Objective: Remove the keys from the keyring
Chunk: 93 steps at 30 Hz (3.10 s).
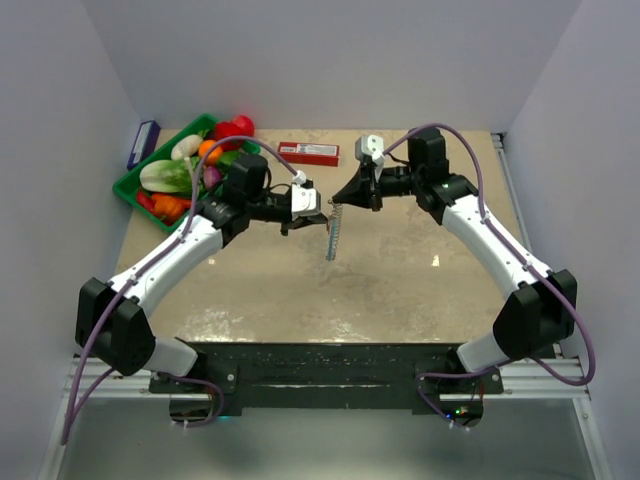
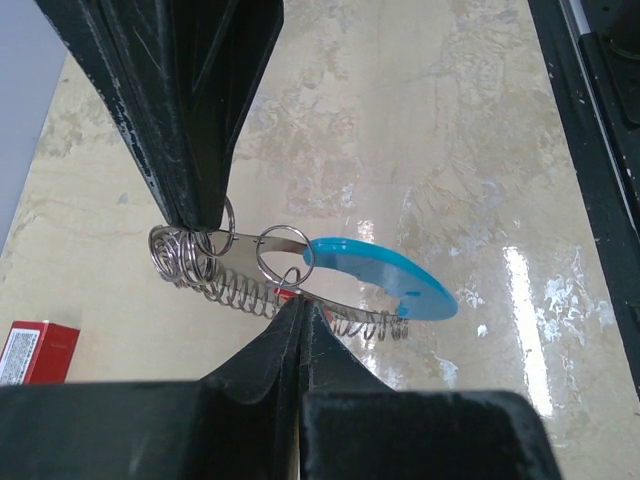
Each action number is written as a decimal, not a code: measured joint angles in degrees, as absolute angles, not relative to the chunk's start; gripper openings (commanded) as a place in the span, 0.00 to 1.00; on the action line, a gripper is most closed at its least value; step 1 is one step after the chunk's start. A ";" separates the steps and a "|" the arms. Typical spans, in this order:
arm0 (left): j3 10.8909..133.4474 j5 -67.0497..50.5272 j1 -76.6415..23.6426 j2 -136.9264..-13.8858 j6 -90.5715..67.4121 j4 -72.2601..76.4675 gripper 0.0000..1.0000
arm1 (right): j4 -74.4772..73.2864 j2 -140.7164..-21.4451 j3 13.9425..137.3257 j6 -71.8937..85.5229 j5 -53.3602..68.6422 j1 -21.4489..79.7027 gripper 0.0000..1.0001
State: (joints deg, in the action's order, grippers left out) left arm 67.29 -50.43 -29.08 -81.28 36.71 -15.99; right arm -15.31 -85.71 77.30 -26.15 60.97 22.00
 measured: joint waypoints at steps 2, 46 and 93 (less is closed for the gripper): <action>67.29 -49.98 -29.47 -81.28 36.73 -16.01 0.01 | -14.81 -85.71 77.30 -25.61 60.97 22.00 0.00; 71.37 -40.88 -34.20 -80.47 39.51 -19.92 0.22 | -13.65 -85.86 76.73 -22.94 60.51 21.30 0.00; 71.20 -38.70 -35.00 -81.82 38.41 -17.04 0.24 | -12.80 -85.86 76.66 -22.90 60.53 21.23 0.00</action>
State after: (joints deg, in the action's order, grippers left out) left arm 71.20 -38.70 -35.00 -81.82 38.41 -17.04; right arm -12.80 -85.86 76.66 -22.90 60.53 21.23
